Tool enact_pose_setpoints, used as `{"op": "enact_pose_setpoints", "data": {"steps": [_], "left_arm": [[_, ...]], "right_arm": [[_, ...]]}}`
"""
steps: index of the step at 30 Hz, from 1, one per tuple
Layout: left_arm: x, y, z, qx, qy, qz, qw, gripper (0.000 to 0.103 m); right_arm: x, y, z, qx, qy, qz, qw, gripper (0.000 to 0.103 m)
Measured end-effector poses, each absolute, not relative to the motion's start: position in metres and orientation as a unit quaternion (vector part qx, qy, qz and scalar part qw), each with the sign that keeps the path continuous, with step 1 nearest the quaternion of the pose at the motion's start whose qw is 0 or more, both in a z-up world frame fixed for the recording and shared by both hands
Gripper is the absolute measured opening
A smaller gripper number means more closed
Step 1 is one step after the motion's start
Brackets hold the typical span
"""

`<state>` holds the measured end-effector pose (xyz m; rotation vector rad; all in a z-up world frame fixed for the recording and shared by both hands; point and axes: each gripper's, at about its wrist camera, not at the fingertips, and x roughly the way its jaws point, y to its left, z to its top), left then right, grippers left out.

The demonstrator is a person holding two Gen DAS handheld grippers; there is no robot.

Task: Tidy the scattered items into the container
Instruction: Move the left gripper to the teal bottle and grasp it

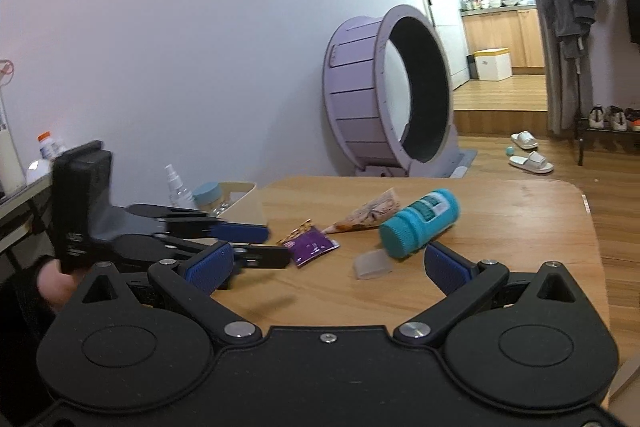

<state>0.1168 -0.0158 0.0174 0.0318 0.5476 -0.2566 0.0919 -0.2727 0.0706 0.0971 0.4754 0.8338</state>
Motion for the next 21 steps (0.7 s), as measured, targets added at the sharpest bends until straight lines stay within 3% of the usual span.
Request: {"op": "enact_pose_setpoints", "data": {"steps": [14,17,21], "left_arm": [[0.182,-0.045,-0.021,0.031,0.289,-0.113,0.950,0.052],[0.180,-0.041,-0.021,0.024,0.267,-0.125,0.955,0.042],[0.172,-0.037,-0.014,0.017,0.254,-0.134,0.958,0.041]], "right_arm": [[0.103,-0.288,0.066,0.051,0.228,0.384,0.893,0.103],[0.102,-0.287,0.065,0.050,0.227,0.384,0.894,0.103],[0.102,-0.287,0.066,0.048,0.227,0.385,0.894,0.103]]}}
